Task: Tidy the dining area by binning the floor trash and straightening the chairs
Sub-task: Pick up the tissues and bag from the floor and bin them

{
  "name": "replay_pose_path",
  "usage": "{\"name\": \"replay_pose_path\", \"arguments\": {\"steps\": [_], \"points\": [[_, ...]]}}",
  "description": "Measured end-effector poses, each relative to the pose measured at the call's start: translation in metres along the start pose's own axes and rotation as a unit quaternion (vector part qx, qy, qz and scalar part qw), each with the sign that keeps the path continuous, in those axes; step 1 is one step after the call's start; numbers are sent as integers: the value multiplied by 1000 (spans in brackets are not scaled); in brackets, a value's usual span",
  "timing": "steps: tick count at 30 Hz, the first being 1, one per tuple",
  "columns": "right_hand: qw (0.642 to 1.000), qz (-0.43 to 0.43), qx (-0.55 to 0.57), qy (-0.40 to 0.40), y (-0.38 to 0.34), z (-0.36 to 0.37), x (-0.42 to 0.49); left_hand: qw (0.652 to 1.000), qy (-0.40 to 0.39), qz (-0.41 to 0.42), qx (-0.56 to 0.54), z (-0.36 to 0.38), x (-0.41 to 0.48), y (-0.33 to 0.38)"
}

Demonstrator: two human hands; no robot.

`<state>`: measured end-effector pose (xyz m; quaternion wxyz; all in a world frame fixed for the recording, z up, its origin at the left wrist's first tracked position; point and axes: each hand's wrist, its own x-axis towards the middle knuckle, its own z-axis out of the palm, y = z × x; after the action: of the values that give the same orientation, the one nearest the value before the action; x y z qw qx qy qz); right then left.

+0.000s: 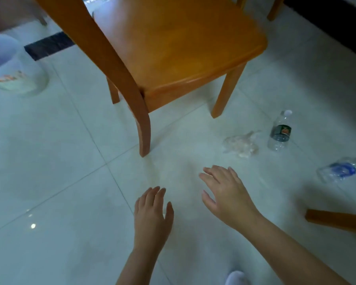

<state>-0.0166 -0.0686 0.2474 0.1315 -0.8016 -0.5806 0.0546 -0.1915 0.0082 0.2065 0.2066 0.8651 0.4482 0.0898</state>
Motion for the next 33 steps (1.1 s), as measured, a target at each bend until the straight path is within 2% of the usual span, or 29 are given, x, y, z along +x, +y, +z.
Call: {"name": "replay_pose_path", "arguments": {"steps": [3, 9, 16, 22, 33], "points": [[999, -29, -17, -17, 18, 52, 6, 999, -6, -27, -26, 57, -2, -24], [997, -72, -24, -24, 49, 136, 15, 998, 22, -17, -49, 137, -2, -64], [994, -108, 4, -33, 47, 212, 20, 987, 64, -115, -95, 197, -28, -93], [993, -86, 63, -44, 28, 249, 6, 984, 68, -142, -90, 210, -63, -114], [992, -72, 80, -62, 30, 265, -13, 969, 47, -201, -134, 237, -77, -125]]}}
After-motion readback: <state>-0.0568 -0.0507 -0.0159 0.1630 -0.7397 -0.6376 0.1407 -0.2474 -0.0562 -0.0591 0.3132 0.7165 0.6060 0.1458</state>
